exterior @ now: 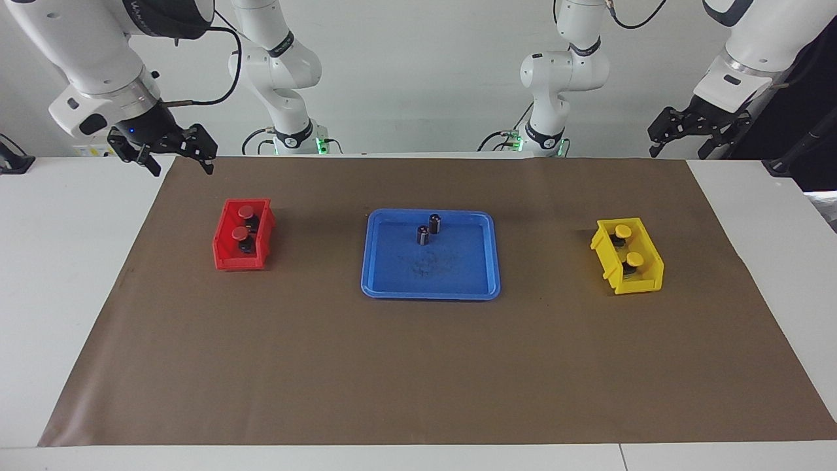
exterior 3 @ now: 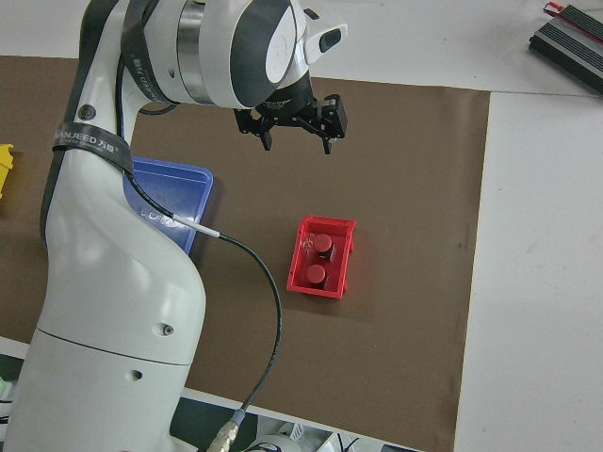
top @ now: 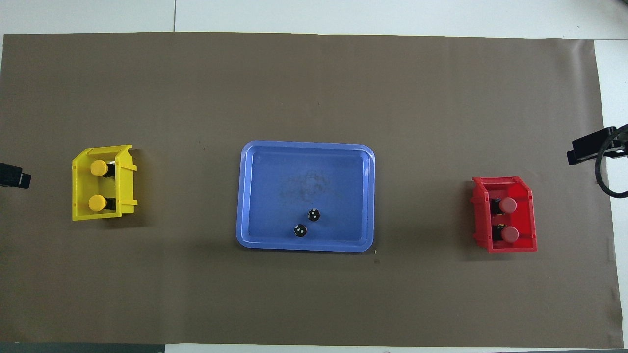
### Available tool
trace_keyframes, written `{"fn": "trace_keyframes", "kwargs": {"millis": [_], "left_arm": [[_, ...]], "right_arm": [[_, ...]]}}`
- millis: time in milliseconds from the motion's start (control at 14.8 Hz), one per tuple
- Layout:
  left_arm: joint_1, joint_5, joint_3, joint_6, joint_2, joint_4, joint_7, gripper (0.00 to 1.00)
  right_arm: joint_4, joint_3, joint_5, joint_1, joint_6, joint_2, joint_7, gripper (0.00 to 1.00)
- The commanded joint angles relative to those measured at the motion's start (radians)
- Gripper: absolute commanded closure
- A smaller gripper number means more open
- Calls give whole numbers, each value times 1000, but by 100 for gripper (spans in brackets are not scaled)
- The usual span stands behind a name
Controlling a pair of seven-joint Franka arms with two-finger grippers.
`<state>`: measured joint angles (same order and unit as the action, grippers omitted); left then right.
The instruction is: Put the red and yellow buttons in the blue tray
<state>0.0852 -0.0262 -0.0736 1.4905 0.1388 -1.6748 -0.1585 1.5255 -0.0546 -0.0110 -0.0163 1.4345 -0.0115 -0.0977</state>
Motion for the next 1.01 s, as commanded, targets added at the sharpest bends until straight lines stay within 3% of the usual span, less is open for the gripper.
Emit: {"fn": "trace_keyframes", "kwargs": {"millis": [0,945], "left_arm": [[1,-4,-2,16,19,-20,-15,0],[-9,-4,-2,40,22,-31,-12,0]], "right_arm": [[13,2,6,-1,14,10,19,0],[25,9,8,-1,12,16,3,0]]}}
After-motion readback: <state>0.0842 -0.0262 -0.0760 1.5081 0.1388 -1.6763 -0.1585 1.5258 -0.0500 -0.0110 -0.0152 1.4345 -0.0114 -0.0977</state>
